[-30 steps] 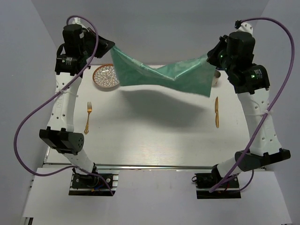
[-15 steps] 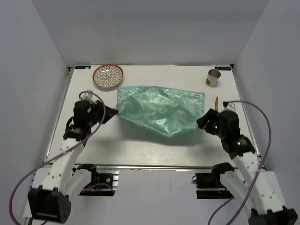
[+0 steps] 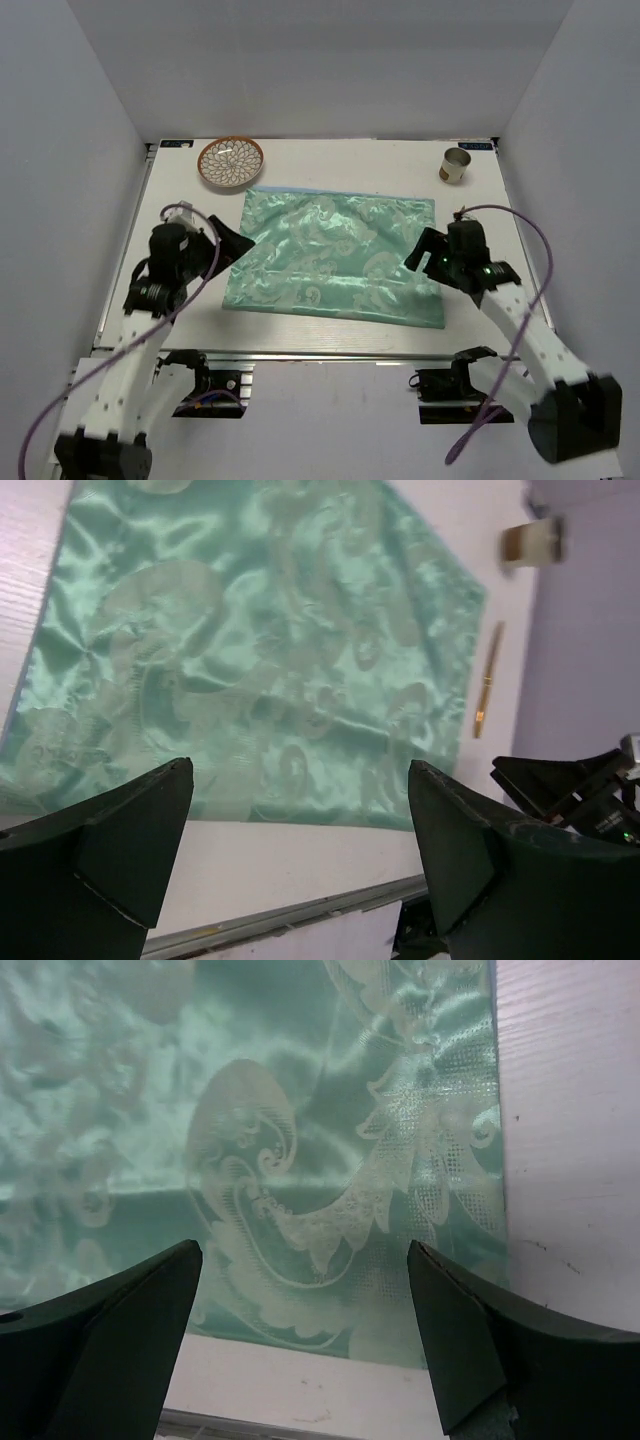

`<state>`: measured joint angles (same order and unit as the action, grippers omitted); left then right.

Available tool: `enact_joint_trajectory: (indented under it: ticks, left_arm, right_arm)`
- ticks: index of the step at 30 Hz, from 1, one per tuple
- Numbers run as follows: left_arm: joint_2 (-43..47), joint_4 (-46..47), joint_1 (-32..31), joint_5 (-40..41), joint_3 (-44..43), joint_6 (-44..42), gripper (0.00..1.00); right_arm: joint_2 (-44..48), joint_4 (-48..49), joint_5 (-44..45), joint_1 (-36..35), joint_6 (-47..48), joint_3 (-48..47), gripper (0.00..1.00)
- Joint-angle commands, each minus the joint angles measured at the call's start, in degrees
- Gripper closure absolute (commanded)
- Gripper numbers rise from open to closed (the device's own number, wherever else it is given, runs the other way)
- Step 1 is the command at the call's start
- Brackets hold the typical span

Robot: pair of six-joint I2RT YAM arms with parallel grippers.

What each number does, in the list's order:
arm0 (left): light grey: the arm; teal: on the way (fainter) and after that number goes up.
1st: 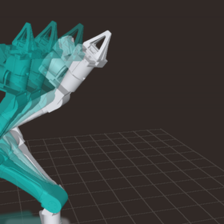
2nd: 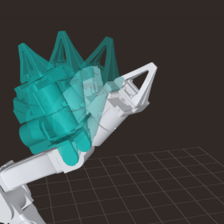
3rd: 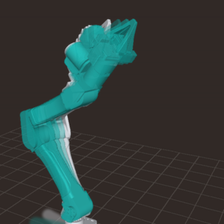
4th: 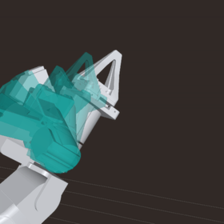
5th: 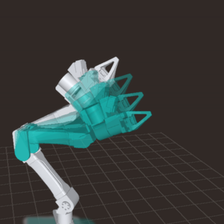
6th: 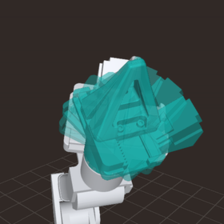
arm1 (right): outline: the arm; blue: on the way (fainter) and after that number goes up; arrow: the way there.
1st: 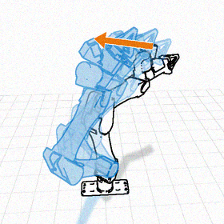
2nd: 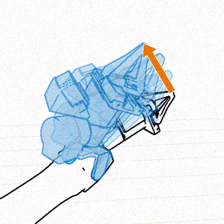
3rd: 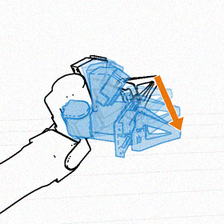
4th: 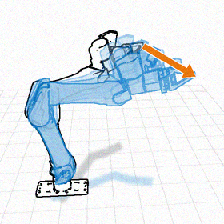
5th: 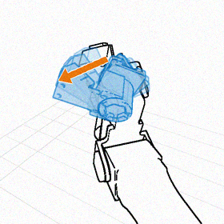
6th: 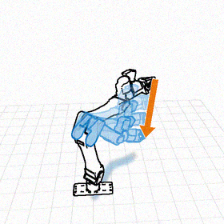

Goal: Set the dinner table for one person

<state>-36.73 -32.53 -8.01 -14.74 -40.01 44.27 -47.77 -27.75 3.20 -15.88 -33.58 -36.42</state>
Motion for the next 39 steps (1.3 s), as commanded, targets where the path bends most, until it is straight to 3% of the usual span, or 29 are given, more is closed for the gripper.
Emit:
enact_joint_trajectory:
  ticks: [1,3,10,16,22,26,31,35,39]
  left_arm:
    - [-16.05,0.01,-0.08,2.35,-3.57,-0.94,0.02]
    - [-27.71,0.98,-0.08,2.53,-7.60,-0.68,0.02]
    - [-49.64,4.76,-0.60,0.85,-13.16,0.73,0.02]
    - [-52.13,2.48,-2.44,6.03,-10.27,4.33,0.02]
    - [-45.19,7.39,-4.29,7.71,1.40,9.78,0.02]
    - [-43.25,8.19,-5.35,7.97,3.36,10.40,0.02]
    - [-40.79,1.00,-5.88,13.24,-4.62,7.06,0.02]
    - [-42.54,-6.56,-5.88,19.30,-20.67,2.41,0.02]
    - [-47.37,-11.76,-4.56,20.62,-29.24,0.64,0.02]
  right_arm:
    - [-14.65,2.88,-2.23,-0.55,3.17,-5.31,0.11]
    - [-23.98,2.17,-2.59,-0.73,4.75,-9.71,0.11]
    - [-38.97,1.13,1.36,-1.52,7.12,-15.77,0.11]
    - [-49.86,-4.13,6.63,-1.00,10.82,-23.94,0.11]
    - [-56.20,-6.62,10.60,-0.03,11.70,-30.97,0.11]
    - [-60.68,-8.80,10.60,0.93,12.23,-34.06,0.11]
    - [-52.97,-2.76,6.12,0.32,9.07,-25.48,0.11]
    - [-45.93,-2.22,5.15,0.24,7.83,-22.91,0.11]
    - [-41.80,-0.21,4.45,0.50,7.66,-20.00,0.11]
